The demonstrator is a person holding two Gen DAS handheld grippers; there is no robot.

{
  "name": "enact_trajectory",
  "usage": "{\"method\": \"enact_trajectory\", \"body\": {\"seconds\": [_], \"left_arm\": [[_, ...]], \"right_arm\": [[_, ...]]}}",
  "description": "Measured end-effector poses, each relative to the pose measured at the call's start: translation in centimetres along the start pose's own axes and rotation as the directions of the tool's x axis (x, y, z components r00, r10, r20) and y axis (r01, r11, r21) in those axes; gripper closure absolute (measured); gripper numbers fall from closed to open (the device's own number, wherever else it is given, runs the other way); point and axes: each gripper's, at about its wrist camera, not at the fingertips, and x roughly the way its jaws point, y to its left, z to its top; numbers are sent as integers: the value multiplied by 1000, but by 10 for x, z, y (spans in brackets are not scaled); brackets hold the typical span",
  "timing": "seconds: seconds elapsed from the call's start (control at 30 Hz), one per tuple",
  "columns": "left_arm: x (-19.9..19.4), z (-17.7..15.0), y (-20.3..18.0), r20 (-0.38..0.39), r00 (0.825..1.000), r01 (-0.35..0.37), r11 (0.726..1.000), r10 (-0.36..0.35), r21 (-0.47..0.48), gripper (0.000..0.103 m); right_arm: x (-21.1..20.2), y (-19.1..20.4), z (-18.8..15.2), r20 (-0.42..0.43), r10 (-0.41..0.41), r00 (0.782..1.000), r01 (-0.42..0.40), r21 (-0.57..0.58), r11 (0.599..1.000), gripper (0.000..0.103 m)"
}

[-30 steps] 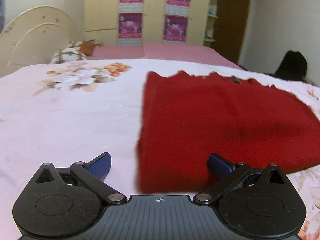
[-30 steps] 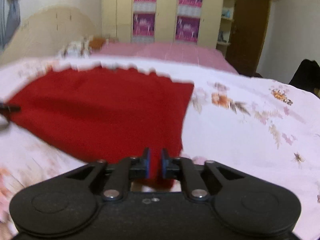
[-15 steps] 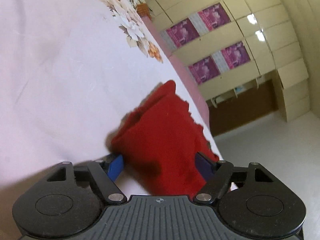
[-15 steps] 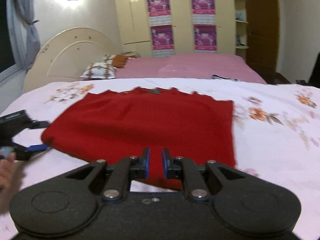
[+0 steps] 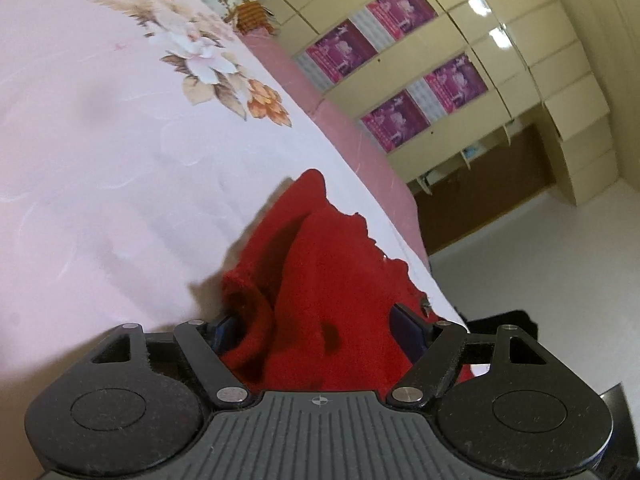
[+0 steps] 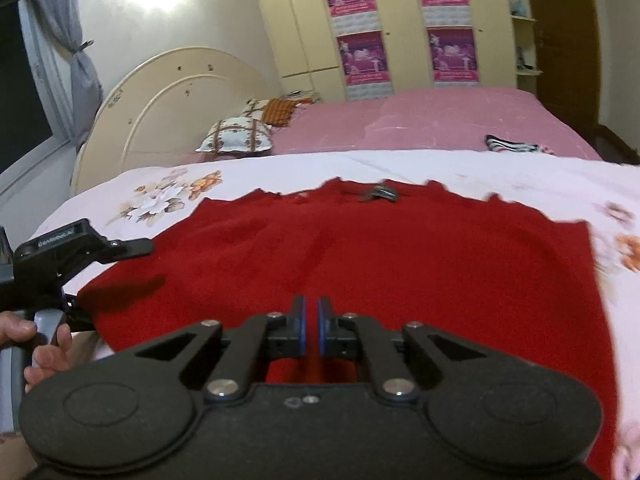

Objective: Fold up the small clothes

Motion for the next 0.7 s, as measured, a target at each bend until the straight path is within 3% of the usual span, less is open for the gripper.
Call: {"method": "enact_trajectory", "body": {"seconds": [0.07, 0.13, 0.23, 0.3, 0.37, 0.43, 0.57, 0.7], "left_arm": [[3, 3, -2, -18, 999, -29, 1000, 29, 10, 64], [9, 6, 3, -41, 999, -34, 999, 34, -10, 85], [-11, 9, 3, 37, 993, 112, 992, -110, -61, 87], [-13, 7, -4, 35, 996, 87, 996, -87, 7, 87], [0, 6, 13, -34, 999, 15, 999, -16, -51, 87], [3, 5, 28, -39, 998, 47, 993, -51, -106, 87], [-1, 9, 14, -41, 998, 55, 997, -57, -58, 87], [-17, 18, -36, -27, 985, 169, 984, -168, 52, 87]], "right_arm": [[10, 6, 0, -21, -12, 1000, 11, -32, 999, 97], [17, 12, -4, -51, -60, 997, 56, -81, 995, 98], [24, 13, -13, -77, -111, 991, 101, -125, 987, 103], [20, 15, -12, -82, -117, 990, 107, -120, 987, 103], [21, 10, -15, -80, -105, 991, 98, -91, 991, 103], [19, 9, -15, -81, -98, 992, 92, -75, 993, 103], [18, 6, -16, -79, -91, 993, 87, -43, 995, 103], [21, -4, -15, -71, -67, 995, 68, 18, 998, 103]]}}
